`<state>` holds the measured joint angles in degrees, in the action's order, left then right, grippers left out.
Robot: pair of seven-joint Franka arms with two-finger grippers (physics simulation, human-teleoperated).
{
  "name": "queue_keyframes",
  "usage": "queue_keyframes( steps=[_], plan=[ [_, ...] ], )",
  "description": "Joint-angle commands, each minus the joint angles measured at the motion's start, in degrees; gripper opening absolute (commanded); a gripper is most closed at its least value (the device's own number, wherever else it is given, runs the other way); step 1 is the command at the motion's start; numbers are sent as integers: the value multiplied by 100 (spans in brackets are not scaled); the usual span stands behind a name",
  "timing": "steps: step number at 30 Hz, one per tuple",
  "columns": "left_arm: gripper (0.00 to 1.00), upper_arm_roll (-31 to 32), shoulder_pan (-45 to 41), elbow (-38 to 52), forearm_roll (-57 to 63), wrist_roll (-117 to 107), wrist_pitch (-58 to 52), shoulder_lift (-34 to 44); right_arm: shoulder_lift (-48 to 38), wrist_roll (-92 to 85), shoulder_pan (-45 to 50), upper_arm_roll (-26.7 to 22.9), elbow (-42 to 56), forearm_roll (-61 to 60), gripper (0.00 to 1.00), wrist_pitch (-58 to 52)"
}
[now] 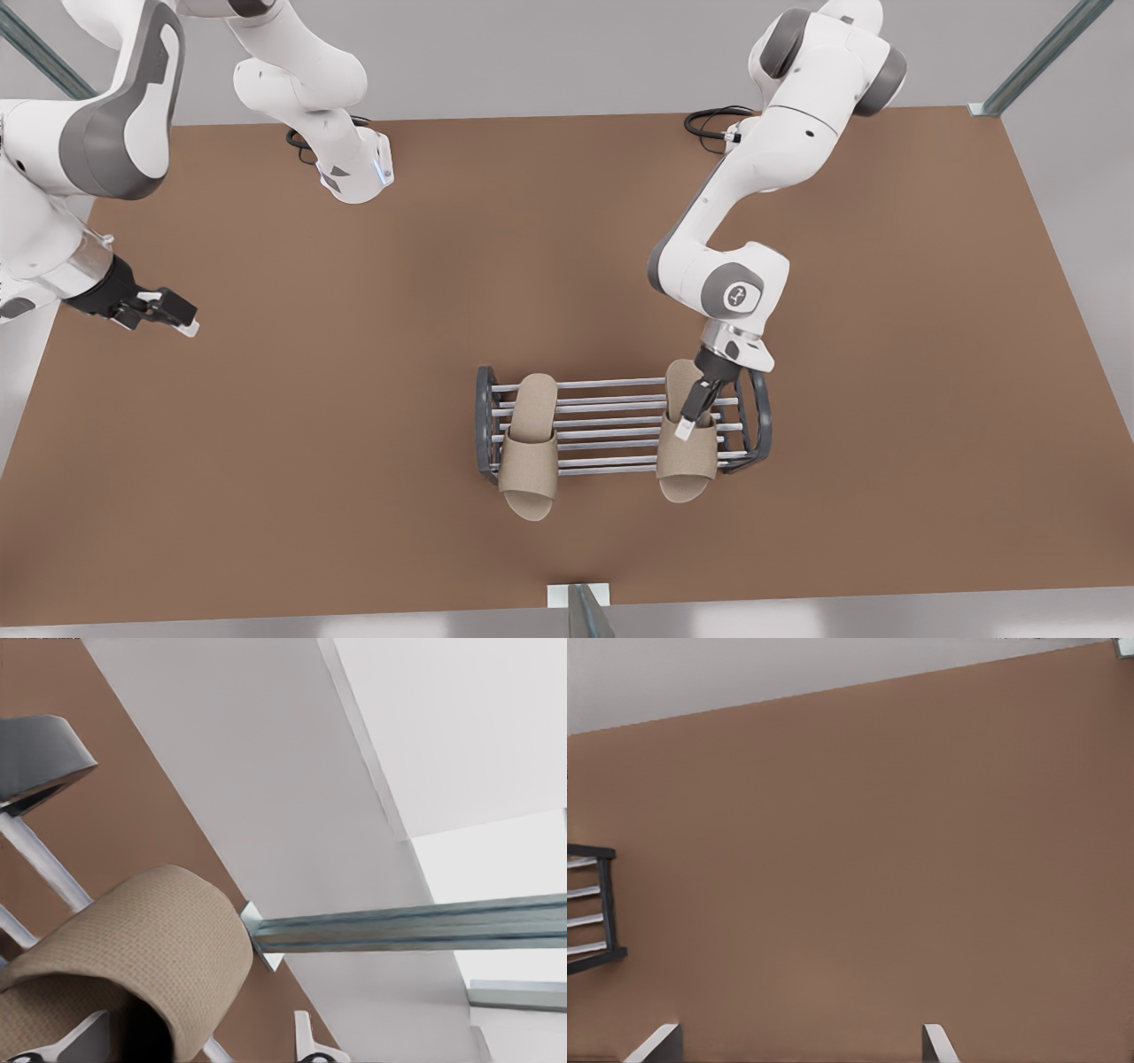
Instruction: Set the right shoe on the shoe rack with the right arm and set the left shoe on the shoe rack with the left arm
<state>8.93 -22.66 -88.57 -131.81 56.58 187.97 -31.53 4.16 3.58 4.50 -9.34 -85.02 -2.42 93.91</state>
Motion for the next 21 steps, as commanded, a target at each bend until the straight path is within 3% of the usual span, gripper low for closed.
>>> queue_keyframes(
  steps=[1, 6, 10, 13, 14, 17, 18, 20, 21],
  plan=[
    [100, -6, -1, -221, -11, -138, 38, 173, -3, -1087, -37, -6, 11, 13, 100, -4],
    [100, 12, -1, -1645, -151, -332, 73, 1755, 23, -1096, -20, -6, 20, 22, 100, 5],
    [100, 478, -1, -1681, -1004, -332, 1119, 2696, 85, -1096, -72, -6, 82, 22, 100, -13],
    [100, -216, 34, -1522, -688, 1092, 953, 2766, 85, -1096, -81, -15, 99, 22, 100, -39],
    [100, -559, 34, -1855, -434, 1206, 286, 2801, 85, -1096, -64, -6, 99, 31, 100, -40],
    [100, -2228, 34, -2884, 1180, 682, -3096, 2925, 111, -1105, -2, 20, 99, 40, 100, 13],
    [100, -2623, 34, -2894, 2652, -509, -3895, 2828, 111, -1105, -2, 11, 99, 40, 100, 13],
    [100, -3450, 16, -2332, 6740, -3377, -5602, 2634, 129, -1105, -28, 11, 99, 31, 100, 22],
    [100, -3600, 51, -1322, 9039, -4778, -7105, 2345, 138, -1105, 7, 20, 99, 40, 100, 13]
  ],
)
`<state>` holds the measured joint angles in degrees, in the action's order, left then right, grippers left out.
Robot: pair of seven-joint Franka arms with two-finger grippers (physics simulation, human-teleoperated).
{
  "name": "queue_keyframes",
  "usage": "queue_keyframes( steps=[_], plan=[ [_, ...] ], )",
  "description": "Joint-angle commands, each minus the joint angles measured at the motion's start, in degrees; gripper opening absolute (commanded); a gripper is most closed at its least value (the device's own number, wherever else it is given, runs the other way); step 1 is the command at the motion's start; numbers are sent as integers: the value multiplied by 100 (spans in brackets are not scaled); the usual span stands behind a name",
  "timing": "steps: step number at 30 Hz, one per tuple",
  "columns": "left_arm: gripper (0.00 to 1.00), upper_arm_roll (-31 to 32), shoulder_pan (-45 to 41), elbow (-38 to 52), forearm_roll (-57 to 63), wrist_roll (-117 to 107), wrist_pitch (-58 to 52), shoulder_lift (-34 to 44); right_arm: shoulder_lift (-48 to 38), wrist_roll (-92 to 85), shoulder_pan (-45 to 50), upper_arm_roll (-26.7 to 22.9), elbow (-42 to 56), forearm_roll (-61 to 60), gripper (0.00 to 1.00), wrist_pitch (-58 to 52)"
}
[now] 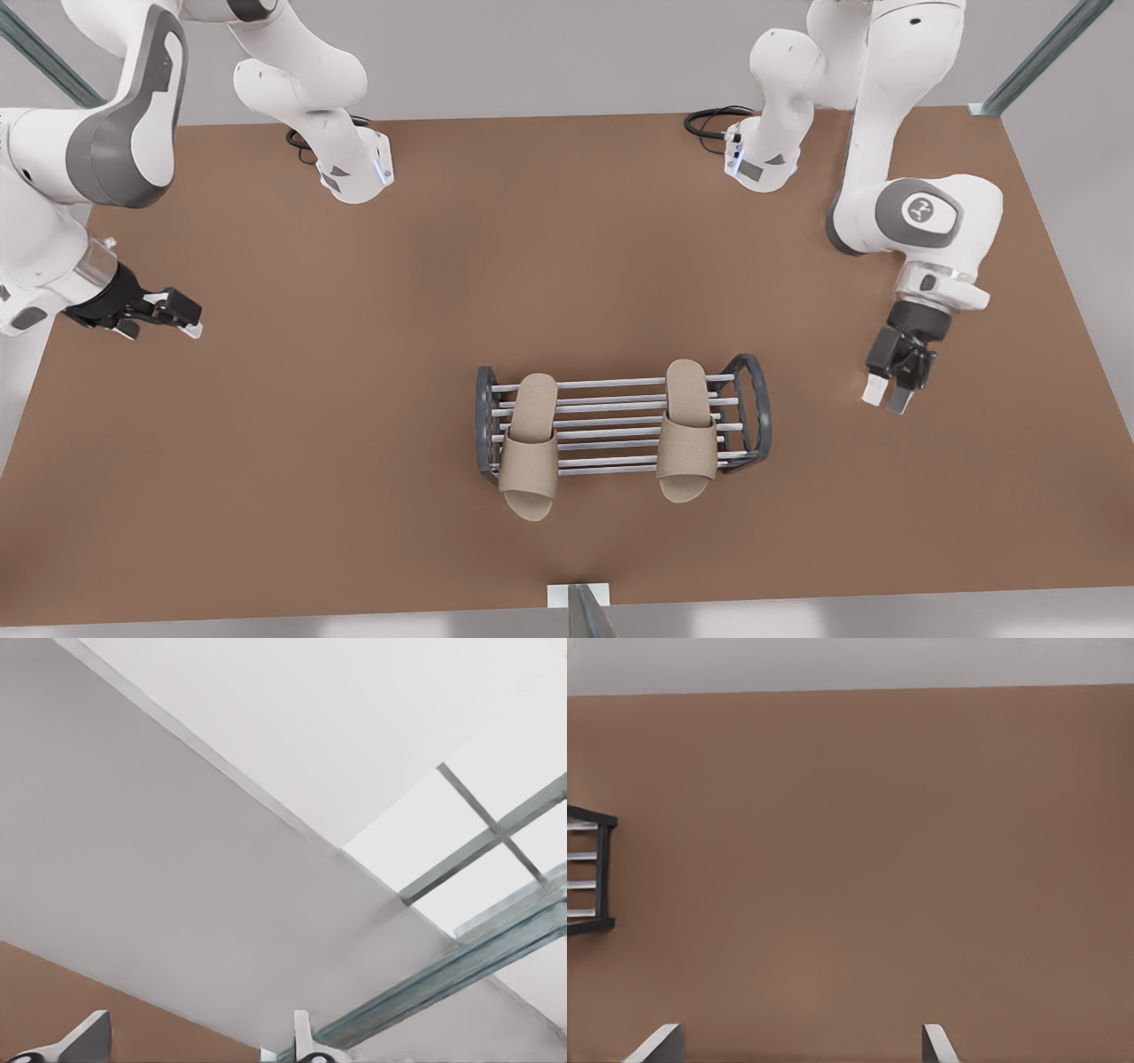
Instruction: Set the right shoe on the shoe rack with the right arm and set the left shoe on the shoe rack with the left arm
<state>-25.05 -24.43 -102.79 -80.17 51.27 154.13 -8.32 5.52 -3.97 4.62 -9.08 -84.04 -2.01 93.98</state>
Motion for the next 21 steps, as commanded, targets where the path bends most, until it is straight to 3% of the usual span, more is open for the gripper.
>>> queue_keyframes(
  steps=[1, 2, 4, 6, 8, 19, 21],
  plan=[
    [100, -281, 237, 1444, 5194, -4503, -5330, -573, 2, -351, -5, 3, 2, -1, 100, 6],
    [100, -308, 237, 2279, 6001, -4485, -6270, -933, 2, -351, -5, 3, 2, -1, 100, 6],
    [100, -28, 210, 2633, 7111, -4450, -6835, -900, 11, -351, 4, 3, 2, -10, 100, -3],
    [100, 1536, 991, 2554, 8008, -4450, -7028, -302, 19, -351, -5, 3, 2, -1, 100, 6],
    [100, 2511, 1633, 2326, 8456, -4424, -6879, -3, 11, -351, -5, 3, 2, -1, 100, 6],
    [100, 2514, 1678, 2510, 8263, -5988, -6729, -345, 28, -377, 12, 29, 125, 104, 100, -73],
    [100, 2505, 1687, 2519, 8263, -5988, -6729, -354, 55, -359, 4, 214, 143, 183, 100, -29]
  ],
)
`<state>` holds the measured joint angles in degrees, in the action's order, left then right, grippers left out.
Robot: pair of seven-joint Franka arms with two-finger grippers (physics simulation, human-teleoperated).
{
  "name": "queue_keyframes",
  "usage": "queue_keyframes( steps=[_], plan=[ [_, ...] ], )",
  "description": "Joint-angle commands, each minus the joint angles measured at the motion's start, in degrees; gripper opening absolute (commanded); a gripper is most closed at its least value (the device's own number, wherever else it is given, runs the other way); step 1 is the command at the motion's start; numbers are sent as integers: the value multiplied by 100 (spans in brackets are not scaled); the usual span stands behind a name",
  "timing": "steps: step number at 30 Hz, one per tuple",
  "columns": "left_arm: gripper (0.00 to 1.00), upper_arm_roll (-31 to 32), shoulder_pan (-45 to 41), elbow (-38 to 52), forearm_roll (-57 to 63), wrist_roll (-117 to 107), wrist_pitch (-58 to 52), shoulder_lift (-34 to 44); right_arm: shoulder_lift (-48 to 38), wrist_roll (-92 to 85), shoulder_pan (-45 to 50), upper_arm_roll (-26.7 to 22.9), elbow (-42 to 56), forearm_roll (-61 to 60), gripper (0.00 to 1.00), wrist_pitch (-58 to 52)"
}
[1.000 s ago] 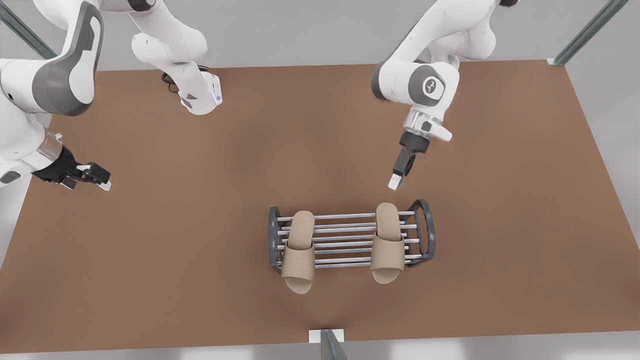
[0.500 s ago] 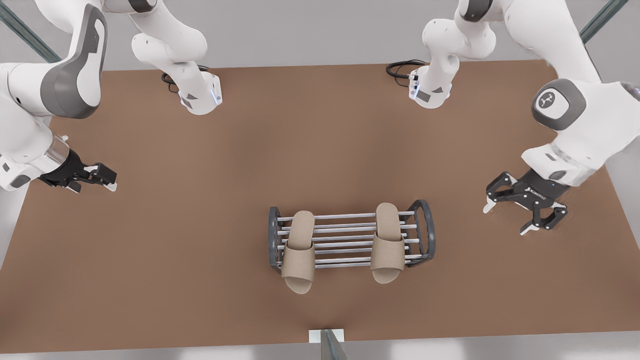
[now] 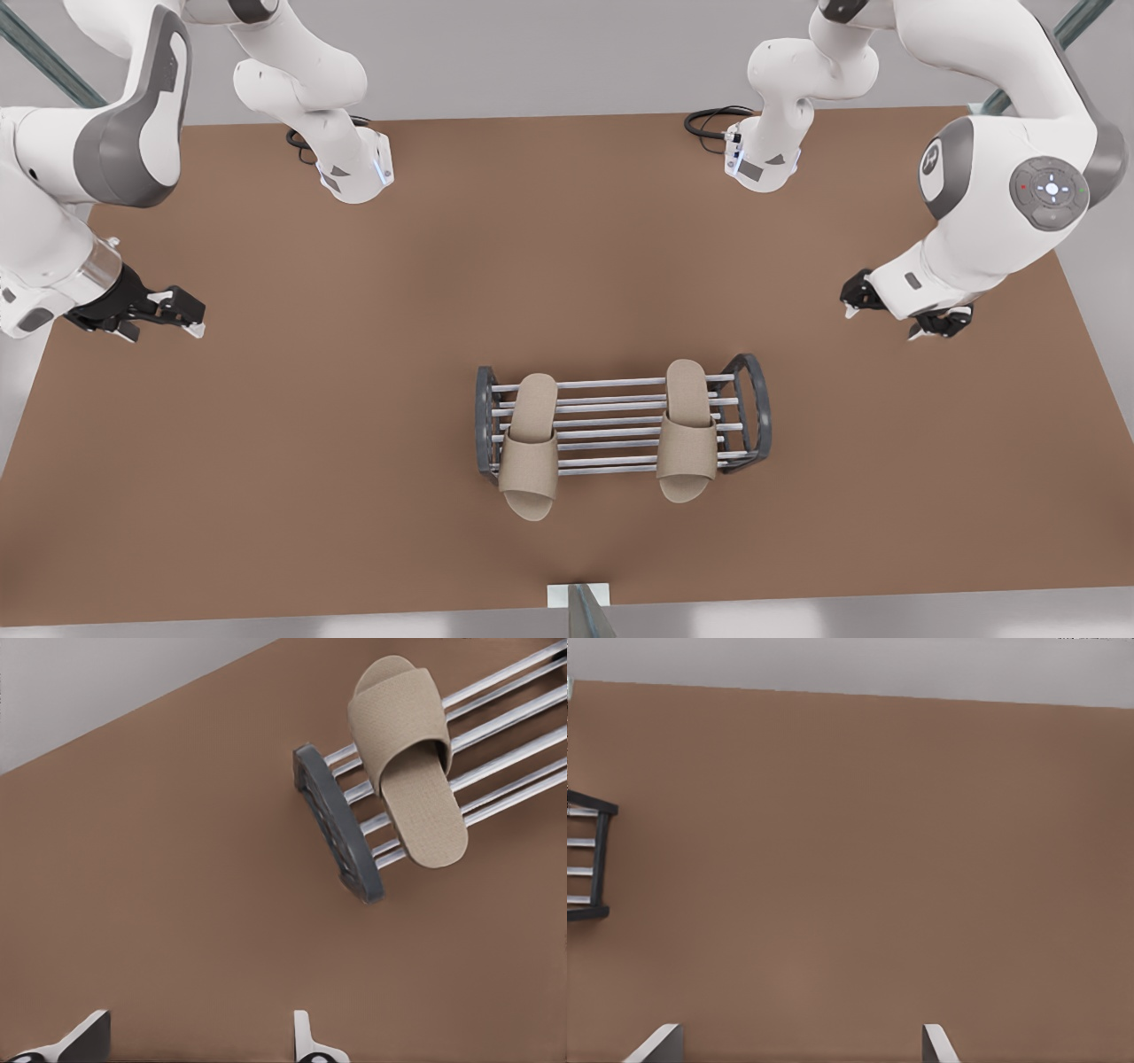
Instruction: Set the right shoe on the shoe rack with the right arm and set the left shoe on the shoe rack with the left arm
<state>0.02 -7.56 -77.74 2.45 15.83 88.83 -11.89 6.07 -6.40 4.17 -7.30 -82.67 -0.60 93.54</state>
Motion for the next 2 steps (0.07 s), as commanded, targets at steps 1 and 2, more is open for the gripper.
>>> queue_keyframes(
  steps=[1, 2],
  plan=[
    [100, -2, 0, 14, 1, -2444, -199, -15, 0, -116, 40, 36, 14, 43, 100, 33],
    [100, -2, 0, 14, 1, -2453, -199, -15, 0, -116, 40, 36, 6, 113, 100, -2]
  ],
)
